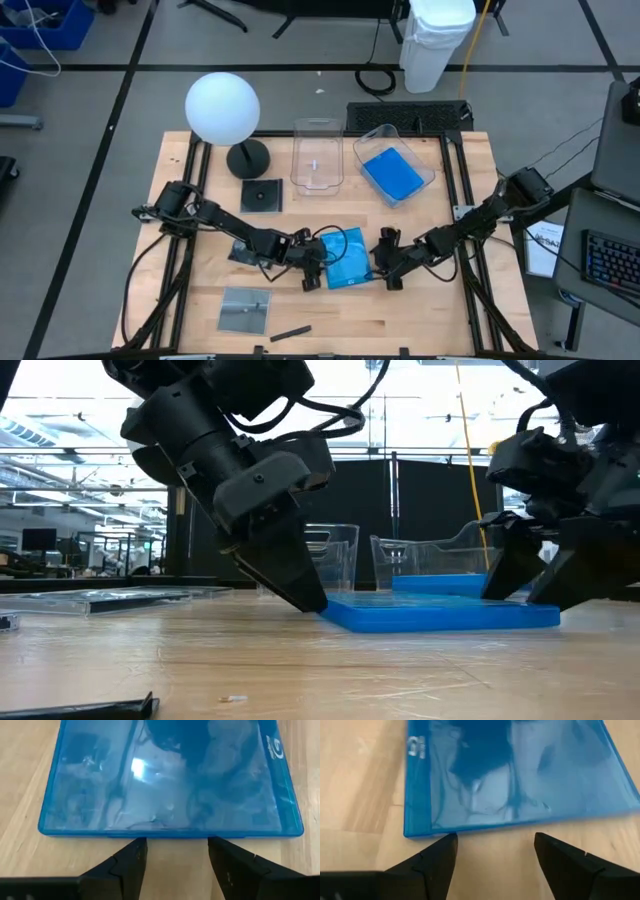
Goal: Pick & place jewel cases by type
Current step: Put the blue CD case into the right transparent bin
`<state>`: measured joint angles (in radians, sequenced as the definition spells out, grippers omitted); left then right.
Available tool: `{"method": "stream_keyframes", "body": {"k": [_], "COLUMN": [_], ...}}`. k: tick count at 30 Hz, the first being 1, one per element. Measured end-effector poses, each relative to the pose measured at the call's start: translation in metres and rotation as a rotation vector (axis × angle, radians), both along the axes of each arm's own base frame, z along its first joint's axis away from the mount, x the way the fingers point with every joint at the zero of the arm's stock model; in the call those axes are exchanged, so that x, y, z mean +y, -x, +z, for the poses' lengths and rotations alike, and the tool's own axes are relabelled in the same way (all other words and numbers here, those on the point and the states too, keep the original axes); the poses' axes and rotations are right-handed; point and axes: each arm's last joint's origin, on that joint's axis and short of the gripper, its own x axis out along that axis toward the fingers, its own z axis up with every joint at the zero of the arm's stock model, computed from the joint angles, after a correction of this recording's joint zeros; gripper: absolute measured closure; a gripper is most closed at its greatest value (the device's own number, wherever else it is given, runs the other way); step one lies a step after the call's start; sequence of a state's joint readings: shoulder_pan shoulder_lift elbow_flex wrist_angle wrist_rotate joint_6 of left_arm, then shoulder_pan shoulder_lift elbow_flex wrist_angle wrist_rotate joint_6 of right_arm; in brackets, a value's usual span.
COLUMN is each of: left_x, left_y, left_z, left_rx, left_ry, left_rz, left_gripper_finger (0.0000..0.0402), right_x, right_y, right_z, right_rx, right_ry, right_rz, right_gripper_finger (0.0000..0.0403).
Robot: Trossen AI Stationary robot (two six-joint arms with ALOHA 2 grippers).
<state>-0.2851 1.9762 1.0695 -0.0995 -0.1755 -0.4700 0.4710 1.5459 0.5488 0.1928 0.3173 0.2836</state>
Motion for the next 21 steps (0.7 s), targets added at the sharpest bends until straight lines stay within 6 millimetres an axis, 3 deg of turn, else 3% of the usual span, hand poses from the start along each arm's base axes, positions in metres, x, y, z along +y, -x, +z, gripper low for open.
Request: {"method": "stream_keyframes", "body": {"k": [8,21], "left_x": [0.005,0.006], "left_y": [-0.007,-0.007], "left_z": [-0.005,-0.005], "left_rx": [-0.039,-0.035], "left_ry": [-0.019,-0.033], "left_rz": [-0.081,-0.104], "left_gripper_finger": [0.0185,0.0186], "right_x": [-0.002,0.000], "right_y": [-0.009,-0.013], "right_z": [0.000,-0.003], "right_rx": [-0.045,-0.068], "right_ry": [-0.079,-0.045], "right_rz": [0.037,0.076], "right_gripper_finger": [0.0151,0.0151]}}
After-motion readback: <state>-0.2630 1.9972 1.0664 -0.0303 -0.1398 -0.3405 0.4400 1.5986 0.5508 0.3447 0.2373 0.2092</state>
